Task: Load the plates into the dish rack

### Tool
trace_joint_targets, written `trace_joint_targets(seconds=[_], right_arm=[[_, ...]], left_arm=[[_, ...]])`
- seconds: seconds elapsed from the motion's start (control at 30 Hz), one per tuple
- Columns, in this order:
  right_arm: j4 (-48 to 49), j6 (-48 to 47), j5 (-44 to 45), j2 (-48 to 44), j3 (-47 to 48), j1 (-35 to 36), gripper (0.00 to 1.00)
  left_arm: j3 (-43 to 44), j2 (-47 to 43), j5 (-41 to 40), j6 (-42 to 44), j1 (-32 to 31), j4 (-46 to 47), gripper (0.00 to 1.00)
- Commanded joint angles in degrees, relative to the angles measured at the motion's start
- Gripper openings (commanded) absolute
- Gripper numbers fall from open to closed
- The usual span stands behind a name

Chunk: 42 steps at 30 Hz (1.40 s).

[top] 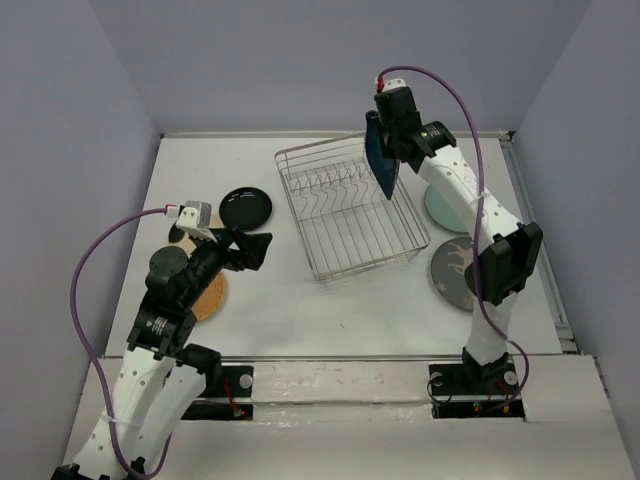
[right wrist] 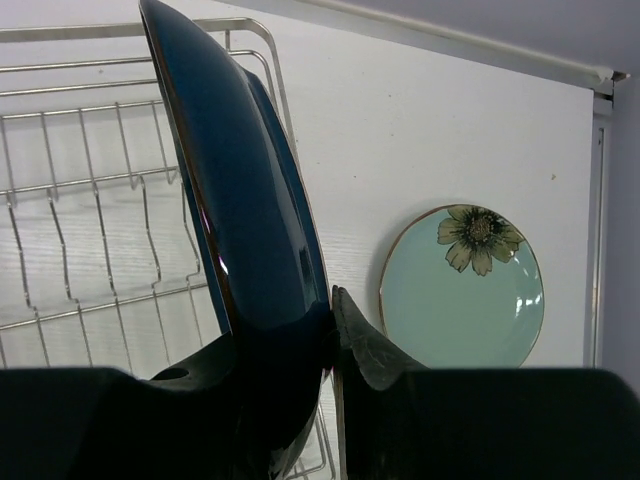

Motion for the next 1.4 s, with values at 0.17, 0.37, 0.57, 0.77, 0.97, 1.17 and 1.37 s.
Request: trace_joint_targets(seconds=[0.17,0.37,0.57,0.77,0.97,1.17,1.37], right_arm=[[-0.8,-3.8,5.3,7.0,14.3,-1.8,0.07],[-0.5,-2.5,4.6,10.4,15.9,-2.9,0.07],[-0.2,-1.9,3.7,12.8,15.8,-3.5,0.07],[0.3,1.9,2.1,14.9,14.7,-3.5,0.07],[0.8,3.2,1.6,16.9,14.6,-3.5,0.07],[3.3,2.5,2.5,17.8,10.8,-2.3,0.07],[4.3,1.5,3.6,19.2,9.1,-1.1,0.07]], left_arm=[[0.0,-0.6,-1.2,2.5,-2.1,-0.2,0.99],[-0.1,-0.4,-1.2,2.5,-2.2,-0.2,0.99],[0.0,0.0,-1.4,2.2,-2.2,-0.2,0.99],[0.0,0.1,-1.4,2.1,-2.2,-0.2,0.99],[-0.1,0.5,-1.3,2.1,-2.2,-0.1,0.99],[-0.1,0.7,-1.4,2.1,-2.2,0.1,0.99],[-0.1,0.8,-1.7,1.8,-2.0,0.0,0.99]])
